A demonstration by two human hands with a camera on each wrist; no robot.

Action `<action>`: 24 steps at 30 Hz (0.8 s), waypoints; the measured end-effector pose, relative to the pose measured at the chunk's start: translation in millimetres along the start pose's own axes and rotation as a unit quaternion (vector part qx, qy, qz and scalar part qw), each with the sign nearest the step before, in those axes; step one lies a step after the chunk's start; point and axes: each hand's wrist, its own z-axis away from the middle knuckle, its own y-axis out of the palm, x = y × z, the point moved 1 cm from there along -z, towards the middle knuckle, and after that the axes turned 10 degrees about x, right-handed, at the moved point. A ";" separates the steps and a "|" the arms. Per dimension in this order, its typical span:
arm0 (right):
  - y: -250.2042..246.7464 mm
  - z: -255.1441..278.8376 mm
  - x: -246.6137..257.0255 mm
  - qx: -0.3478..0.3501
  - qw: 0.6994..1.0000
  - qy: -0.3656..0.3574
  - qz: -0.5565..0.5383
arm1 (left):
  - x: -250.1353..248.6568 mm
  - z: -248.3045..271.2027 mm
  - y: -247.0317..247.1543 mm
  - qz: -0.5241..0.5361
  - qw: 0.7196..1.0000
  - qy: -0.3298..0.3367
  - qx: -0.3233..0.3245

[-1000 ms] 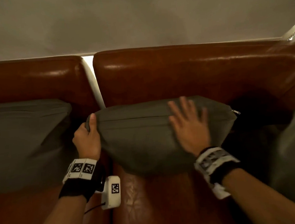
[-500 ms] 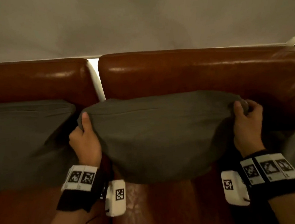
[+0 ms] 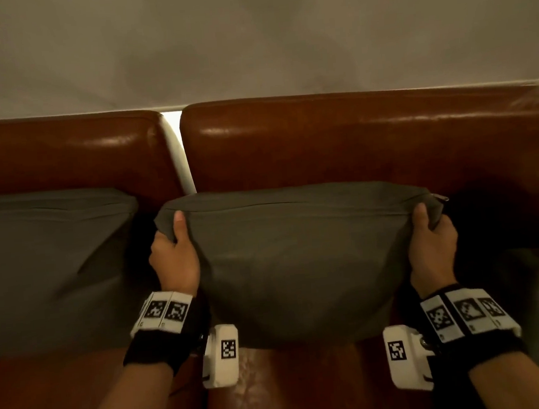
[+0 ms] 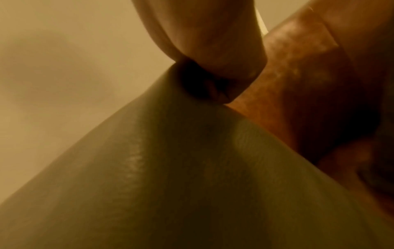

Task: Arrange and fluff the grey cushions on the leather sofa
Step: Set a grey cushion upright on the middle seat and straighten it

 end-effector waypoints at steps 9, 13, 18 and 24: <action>-10.0 -1.7 -16.3 0.004 0.995 0.100 -0.018 | 10.0 -3.0 5.9 0.041 0.996 -0.078 0.023; -10.1 15.5 -18.5 0.028 0.996 0.080 0.011 | 21.9 5.7 3.1 0.010 0.995 -0.064 0.077; -1.0 19.1 -6.6 -0.066 0.982 -0.026 0.173 | 14.0 1.1 1.1 -0.094 0.993 -0.059 -0.043; 90.8 77.2 24.4 0.202 0.807 -0.317 0.455 | -23.7 51.6 72.3 -0.366 0.851 0.361 0.104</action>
